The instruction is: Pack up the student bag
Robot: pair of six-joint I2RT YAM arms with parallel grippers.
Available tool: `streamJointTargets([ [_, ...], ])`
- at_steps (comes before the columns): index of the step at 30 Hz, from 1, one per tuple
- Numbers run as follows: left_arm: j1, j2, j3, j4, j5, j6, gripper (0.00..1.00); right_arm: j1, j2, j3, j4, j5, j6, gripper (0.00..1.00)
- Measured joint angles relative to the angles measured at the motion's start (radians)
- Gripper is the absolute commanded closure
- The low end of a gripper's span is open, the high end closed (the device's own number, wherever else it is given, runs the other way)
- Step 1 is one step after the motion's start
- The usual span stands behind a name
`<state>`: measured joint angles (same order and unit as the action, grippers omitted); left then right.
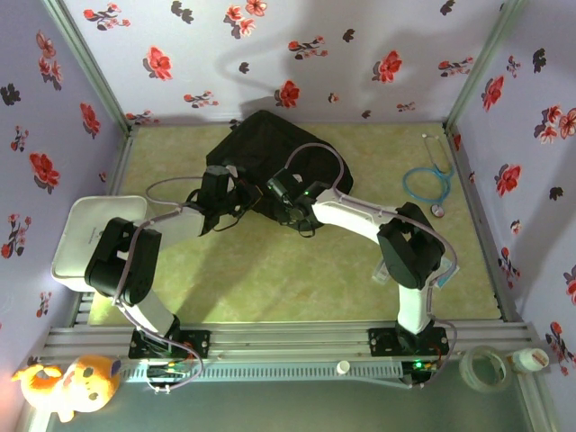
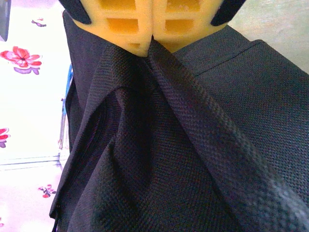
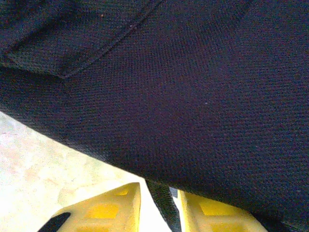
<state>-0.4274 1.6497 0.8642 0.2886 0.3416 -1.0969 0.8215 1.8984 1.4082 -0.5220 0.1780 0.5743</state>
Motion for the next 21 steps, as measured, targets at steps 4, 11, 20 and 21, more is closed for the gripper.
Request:
streamJointTargets([
  [4, 0.0, 0.0, 0.006, -0.013, 0.0, 0.0, 1.0, 0.02, 0.0, 0.001, -0.034, 0.04, -0.02, 0.71],
  [11, 0.0, 0.0, 0.007, -0.013, 0.0, 0.0, 1.0, 0.034, -0.001, -0.018, -0.056, 0.058, -0.025, 0.62],
  [20, 0.0, 0.0, 0.012, -0.021, 0.0, 0.0, 1.0, 0.034, 0.017, 0.023, -0.058, 0.083, -0.041, 0.72],
  [21, 0.0, 0.0, 0.012, -0.021, 0.0, 0.0, 1.0, 0.034, 0.024, 0.036, -0.058, 0.086, -0.045, 0.74],
])
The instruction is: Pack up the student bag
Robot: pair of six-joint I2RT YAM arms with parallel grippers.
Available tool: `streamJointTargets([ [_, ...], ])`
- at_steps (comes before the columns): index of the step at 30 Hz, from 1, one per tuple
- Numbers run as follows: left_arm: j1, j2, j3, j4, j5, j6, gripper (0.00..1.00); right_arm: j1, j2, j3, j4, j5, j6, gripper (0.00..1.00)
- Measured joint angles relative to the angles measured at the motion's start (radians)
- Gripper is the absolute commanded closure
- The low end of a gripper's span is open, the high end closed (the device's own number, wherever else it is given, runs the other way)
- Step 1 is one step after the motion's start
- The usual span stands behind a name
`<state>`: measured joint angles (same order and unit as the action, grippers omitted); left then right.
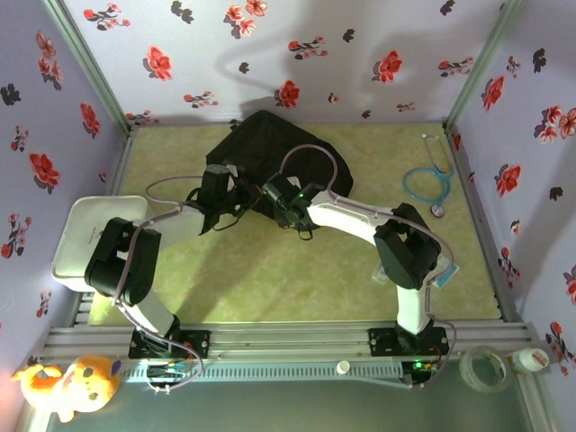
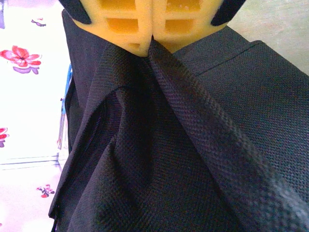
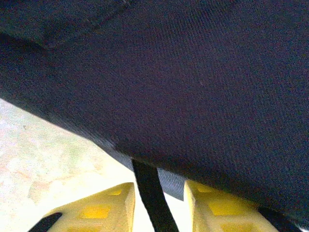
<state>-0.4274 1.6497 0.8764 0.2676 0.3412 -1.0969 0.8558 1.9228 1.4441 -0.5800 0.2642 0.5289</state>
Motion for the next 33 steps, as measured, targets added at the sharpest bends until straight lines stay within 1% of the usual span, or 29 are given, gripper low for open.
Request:
streamJointTargets([
  [2, 0.0, 0.0, 0.0, 0.0, 0.0, 0.0, 1.0, 0.0, 0.01, 0.02, 0.0, 0.008, -0.006, 0.81],
  [4, 0.0, -0.002, 0.0, 0.0, 0.0, 0.0, 1.0, 0.0, 0.012, 0.028, -0.002, 0.026, -0.006, 0.92],
  [7, 0.0, -0.004, 0.0, -0.001, 0.0, 0.0, 1.0, 0.0, 0.013, 0.029, -0.006, 0.054, 0.004, 1.0],
  [11, 0.002, -0.004, 0.0, -0.008, -0.001, 0.005, 1.0, 0.0, -0.014, -0.01, 0.005, 0.074, 0.021, 1.0],
  [17, 0.012, -0.004, 0.0, -0.013, 0.001, 0.015, 1.0, -0.011, -0.152, -0.146, 0.009, 0.073, 0.048, 1.0],
  [20, 0.017, -0.004, 0.0, -0.014, 0.008, 0.023, 1.0, -0.031, -0.222, -0.211, 0.013, 0.068, 0.07, 1.0],
  [24, 0.018, -0.004, 0.0, -0.014, 0.038, 0.034, 1.0, -0.053, -0.301, -0.292, 0.06, 0.042, 0.093, 1.0],
  [28, 0.026, -0.004, 0.0, -0.019, 0.033, 0.041, 1.0, -0.098, -0.38, -0.358, 0.032, 0.038, 0.112, 1.0],
  [33, 0.031, -0.003, 0.008, -0.032, 0.033, 0.056, 1.0, -0.134, -0.418, -0.377, 0.026, 0.003, 0.122, 1.0],
])
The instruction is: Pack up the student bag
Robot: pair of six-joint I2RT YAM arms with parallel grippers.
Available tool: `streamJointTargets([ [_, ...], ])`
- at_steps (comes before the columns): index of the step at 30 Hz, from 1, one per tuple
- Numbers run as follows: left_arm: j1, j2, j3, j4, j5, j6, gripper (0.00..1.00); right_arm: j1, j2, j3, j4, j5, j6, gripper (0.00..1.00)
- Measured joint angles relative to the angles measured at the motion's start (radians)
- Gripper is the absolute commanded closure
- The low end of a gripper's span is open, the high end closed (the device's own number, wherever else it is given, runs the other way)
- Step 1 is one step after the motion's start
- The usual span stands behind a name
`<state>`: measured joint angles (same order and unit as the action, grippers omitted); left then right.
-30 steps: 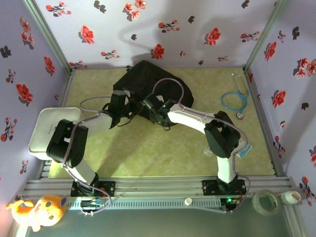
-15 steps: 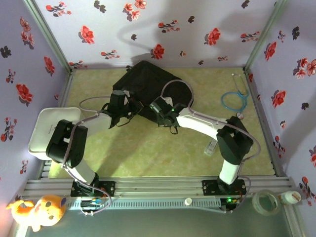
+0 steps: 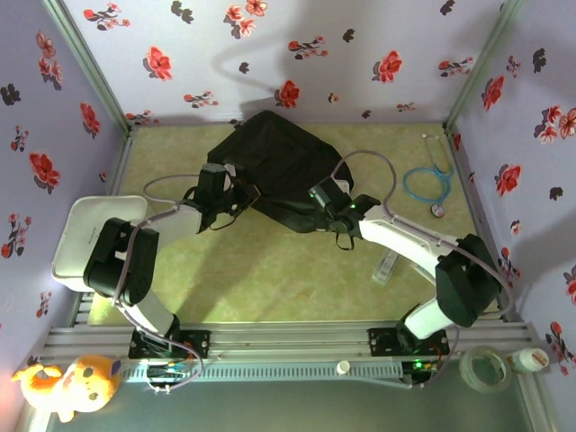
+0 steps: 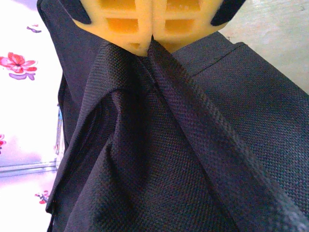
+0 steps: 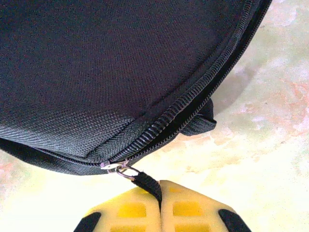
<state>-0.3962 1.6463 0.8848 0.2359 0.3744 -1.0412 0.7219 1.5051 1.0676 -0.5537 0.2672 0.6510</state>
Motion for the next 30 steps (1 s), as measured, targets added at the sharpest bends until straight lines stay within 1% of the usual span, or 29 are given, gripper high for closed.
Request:
streamJointTargets([
  [8, 0.0, 0.004, 0.017, -0.032, 0.0, 0.017, 1.0, -0.006, 0.0, 0.0, -0.003, -0.008, 0.007, 1.0],
  [15, 0.002, 0.026, 0.057, -0.068, 0.013, 0.048, 1.0, -0.081, 0.001, -0.007, 0.005, -0.014, 0.023, 1.0],
  [19, 0.005, 0.049, 0.076, -0.086, 0.012, 0.065, 1.0, -0.091, 0.042, 0.022, 0.002, -0.026, 0.01, 1.0],
  [21, 0.015, 0.063, 0.087, -0.1, 0.011, 0.079, 1.0, -0.094, 0.059, 0.029, 0.008, -0.058, -0.016, 1.0],
  [24, 0.036, 0.08, 0.106, -0.12, 0.003, 0.097, 0.74, -0.091, 0.078, 0.045, 0.018, -0.121, -0.06, 1.0],
  [26, 0.056, 0.079, 0.108, -0.129, -0.01, 0.108, 0.59, -0.081, 0.098, 0.071, 0.03, -0.161, -0.087, 1.0],
  [27, 0.066, 0.078, 0.108, -0.134, -0.021, 0.111, 0.53, -0.073, 0.113, 0.09, 0.037, -0.179, -0.101, 1.0],
  [30, 0.094, 0.043, 0.079, -0.148, -0.049, 0.117, 0.41, -0.037, 0.171, 0.162, 0.057, -0.227, -0.133, 1.0],
])
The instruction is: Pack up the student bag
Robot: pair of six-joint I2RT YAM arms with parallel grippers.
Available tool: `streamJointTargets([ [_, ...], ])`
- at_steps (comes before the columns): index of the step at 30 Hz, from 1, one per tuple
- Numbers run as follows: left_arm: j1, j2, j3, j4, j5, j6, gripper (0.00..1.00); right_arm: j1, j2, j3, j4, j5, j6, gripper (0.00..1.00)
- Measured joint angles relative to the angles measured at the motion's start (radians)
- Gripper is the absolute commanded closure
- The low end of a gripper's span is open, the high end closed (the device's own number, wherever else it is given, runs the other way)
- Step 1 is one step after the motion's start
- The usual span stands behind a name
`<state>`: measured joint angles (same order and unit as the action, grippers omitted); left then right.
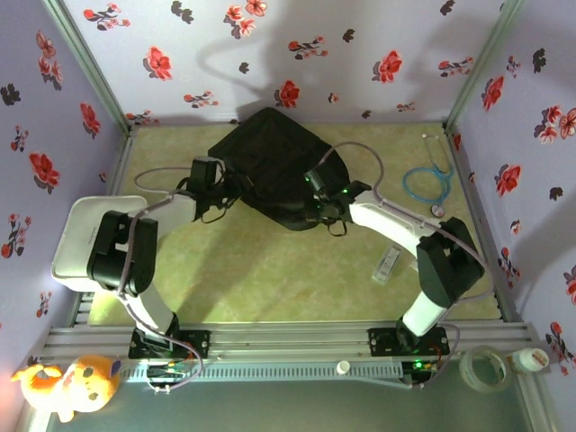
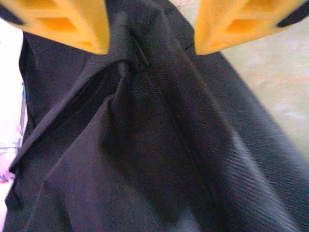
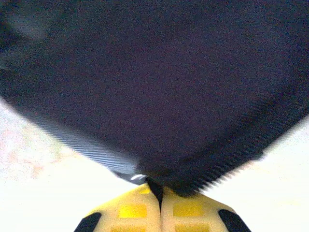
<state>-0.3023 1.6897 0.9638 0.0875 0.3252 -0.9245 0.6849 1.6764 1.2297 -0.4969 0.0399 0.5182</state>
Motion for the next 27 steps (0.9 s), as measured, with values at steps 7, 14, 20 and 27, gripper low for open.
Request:
streamJointTargets([
  [7, 0.021, -0.178, -0.143, -0.014, -0.027, -0.035, 0.33, 0.086, 0.191, 0.213, 0.015, -0.075, -0.047, 1.0],
  [14, 0.005, -0.216, -0.241, 0.078, 0.011, -0.155, 0.32, 0.133, 0.27, 0.302, 0.034, -0.137, -0.059, 1.0],
  [20, -0.048, -0.128, -0.227, 0.182, 0.037, -0.229, 0.35, 0.135, 0.267, 0.291, 0.055, -0.15, -0.054, 1.0],
  [27, -0.063, -0.001, -0.154, 0.244, 0.045, -0.275, 0.6, 0.135, 0.199, 0.191, 0.073, -0.149, -0.027, 1.0],
])
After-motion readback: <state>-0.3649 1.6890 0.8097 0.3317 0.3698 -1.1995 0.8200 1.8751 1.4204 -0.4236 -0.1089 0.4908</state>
